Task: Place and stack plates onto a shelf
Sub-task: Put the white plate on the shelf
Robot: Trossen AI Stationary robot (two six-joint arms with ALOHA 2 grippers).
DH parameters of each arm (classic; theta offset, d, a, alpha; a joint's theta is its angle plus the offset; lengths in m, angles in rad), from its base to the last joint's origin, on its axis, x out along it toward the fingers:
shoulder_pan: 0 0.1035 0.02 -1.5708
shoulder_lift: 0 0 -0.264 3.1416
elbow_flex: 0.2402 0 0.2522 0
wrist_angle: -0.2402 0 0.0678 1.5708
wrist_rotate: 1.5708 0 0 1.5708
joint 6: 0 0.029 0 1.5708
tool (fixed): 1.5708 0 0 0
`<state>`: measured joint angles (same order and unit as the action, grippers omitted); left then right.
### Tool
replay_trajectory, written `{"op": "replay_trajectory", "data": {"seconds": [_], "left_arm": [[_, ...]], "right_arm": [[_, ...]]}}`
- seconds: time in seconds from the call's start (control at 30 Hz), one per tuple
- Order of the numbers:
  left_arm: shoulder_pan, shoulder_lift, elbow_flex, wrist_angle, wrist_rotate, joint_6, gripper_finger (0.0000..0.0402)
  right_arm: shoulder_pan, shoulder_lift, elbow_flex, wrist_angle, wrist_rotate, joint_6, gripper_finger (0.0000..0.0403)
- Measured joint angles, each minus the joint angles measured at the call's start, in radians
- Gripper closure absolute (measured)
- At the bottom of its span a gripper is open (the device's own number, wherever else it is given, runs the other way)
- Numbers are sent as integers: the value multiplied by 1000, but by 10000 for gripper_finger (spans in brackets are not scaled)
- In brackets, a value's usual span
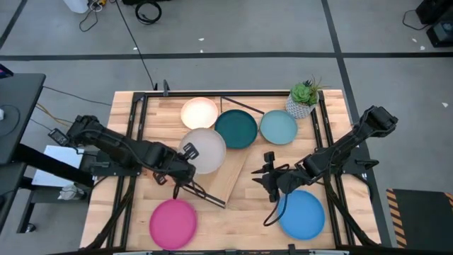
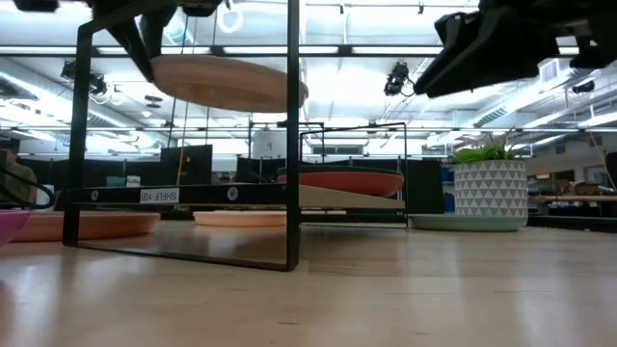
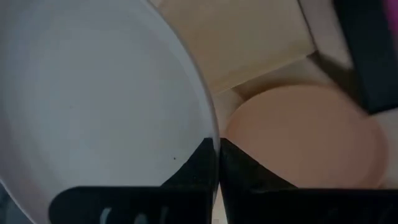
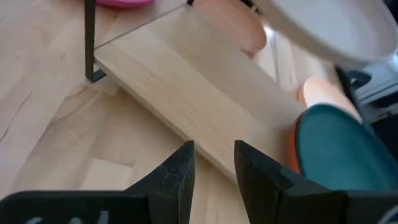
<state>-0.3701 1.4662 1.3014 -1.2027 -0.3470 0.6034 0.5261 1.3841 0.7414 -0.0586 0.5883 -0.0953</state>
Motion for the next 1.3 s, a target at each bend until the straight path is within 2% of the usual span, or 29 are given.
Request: {"op": "replay_trajectory", "data": {"seconds": [0.27, 0.4, 0.47, 0.6, 0.8, 0.93, 1.1, 1.3], "left_arm": [[86, 0, 0, 15, 85, 313, 386], [123, 0, 0, 70, 92, 410, 386], [141, 0, 0, 119, 130, 423, 386], [175, 0, 0, 175, 209, 437, 386], [184, 0, 0, 206, 256, 456, 386], [184, 0, 0, 211, 274, 455, 386], [183, 0, 0, 242, 274, 427, 386], [182, 0, 0, 257, 286, 402, 386]], "right_arm": [[10, -46, 0, 26, 0, -99, 284], [26, -28, 2, 78, 96, -187, 284], [19, -5, 12, 84, 122, -249, 279], [17, 56, 26, 138, 154, -474, 250], [28, 150, 49, 302, 321, -720, 182], [-5, 227, 66, 425, 352, -905, 155], [-43, 314, 75, 635, 408, -1106, 162], [-67, 385, 76, 859, 393, -1307, 206]]}}
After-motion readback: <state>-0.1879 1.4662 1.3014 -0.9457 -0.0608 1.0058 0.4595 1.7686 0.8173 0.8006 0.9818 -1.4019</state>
